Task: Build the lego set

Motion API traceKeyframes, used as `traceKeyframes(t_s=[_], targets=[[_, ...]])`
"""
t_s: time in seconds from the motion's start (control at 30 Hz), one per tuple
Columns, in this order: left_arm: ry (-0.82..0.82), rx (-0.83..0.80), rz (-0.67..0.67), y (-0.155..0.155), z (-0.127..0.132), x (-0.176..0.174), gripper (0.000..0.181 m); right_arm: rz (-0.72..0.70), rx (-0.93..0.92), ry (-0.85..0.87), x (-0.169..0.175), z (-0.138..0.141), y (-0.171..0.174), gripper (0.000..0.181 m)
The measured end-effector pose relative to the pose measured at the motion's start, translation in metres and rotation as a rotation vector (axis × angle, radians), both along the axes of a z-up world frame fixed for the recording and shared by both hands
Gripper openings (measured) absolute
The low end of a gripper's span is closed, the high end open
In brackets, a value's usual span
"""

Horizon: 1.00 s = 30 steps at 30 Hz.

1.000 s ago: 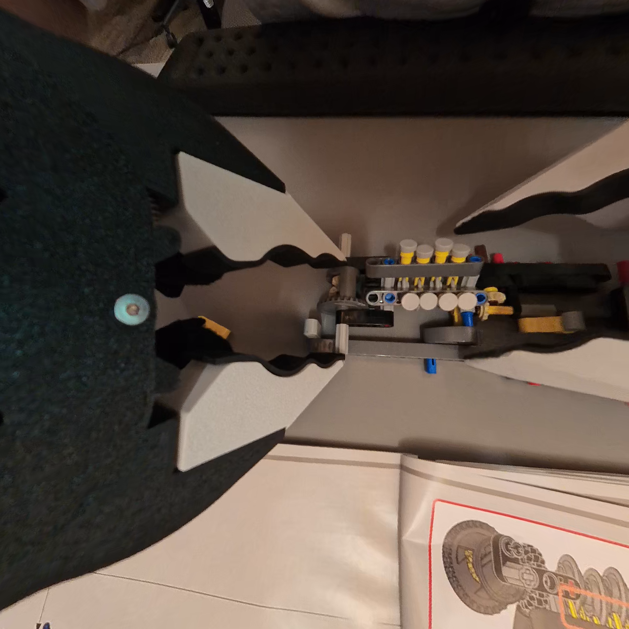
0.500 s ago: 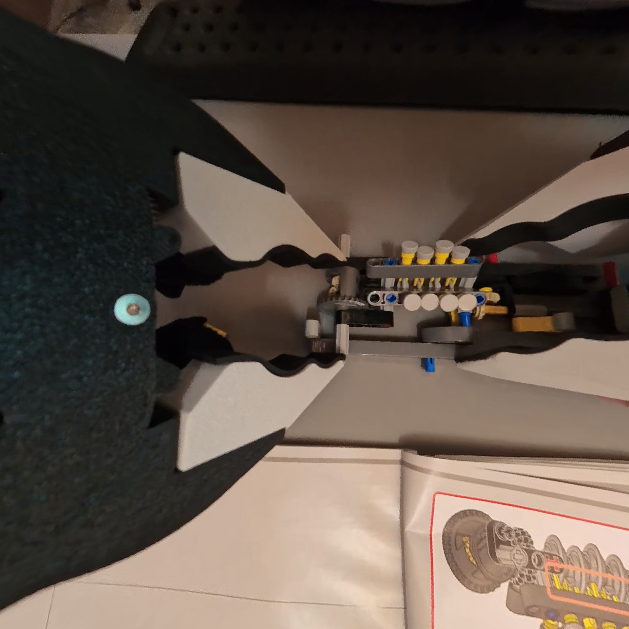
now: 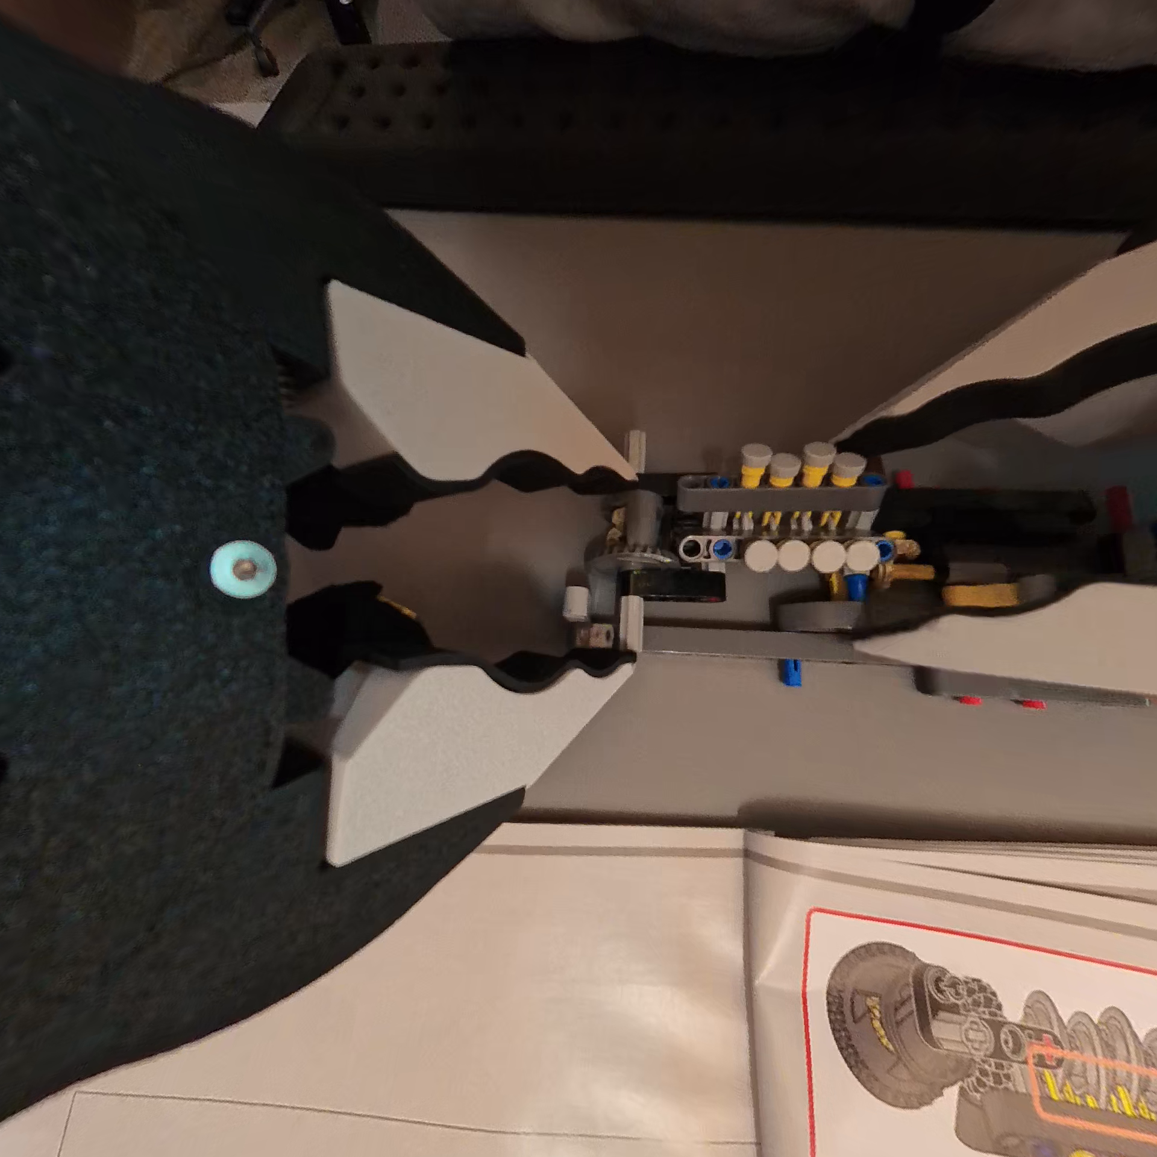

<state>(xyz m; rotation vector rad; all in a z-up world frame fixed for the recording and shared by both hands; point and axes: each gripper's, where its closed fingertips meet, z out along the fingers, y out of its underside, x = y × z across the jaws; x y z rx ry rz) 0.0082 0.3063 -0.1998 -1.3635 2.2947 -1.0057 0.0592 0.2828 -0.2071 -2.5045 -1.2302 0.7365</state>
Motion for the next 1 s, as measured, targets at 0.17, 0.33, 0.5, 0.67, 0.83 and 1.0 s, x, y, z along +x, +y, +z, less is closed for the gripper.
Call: traceKeyframes(t_s=[0.17,0.33,0.5,0.67,0.83,1.0], targets=[[0.017,0.027,0.008,0.0012,-0.0047,0.001,0.048,0.007,-0.008,-0.009,0.0001,0.0,0.0,0.049],[0.004,0.047,0.009,0.0033,-0.0056,0.0027,0.047,0.006,-0.01,-0.009,0.0,0.0002,0.0001,0.049],[0.004,0.032,-0.007,0.0027,-0.0051,0.003,0.041,0.0,-0.007,0.009,0.0,0.0003,-0.0003,0.049],[0.008,0.014,-0.004,0.0027,-0.0048,0.0037,0.04,-0.014,-0.002,0.051,0.0001,0.0007,-0.0002,0.049],[0.007,0.011,-0.005,0.002,-0.0046,0.0031,0.041,-0.04,0.002,0.037,-0.0016,0.0011,-0.0004,0.05],[0.012,-0.008,-0.004,0.0019,-0.0039,0.0027,0.041,-0.08,0.062,0.005,0.0025,0.0022,0.0033,0.078]])
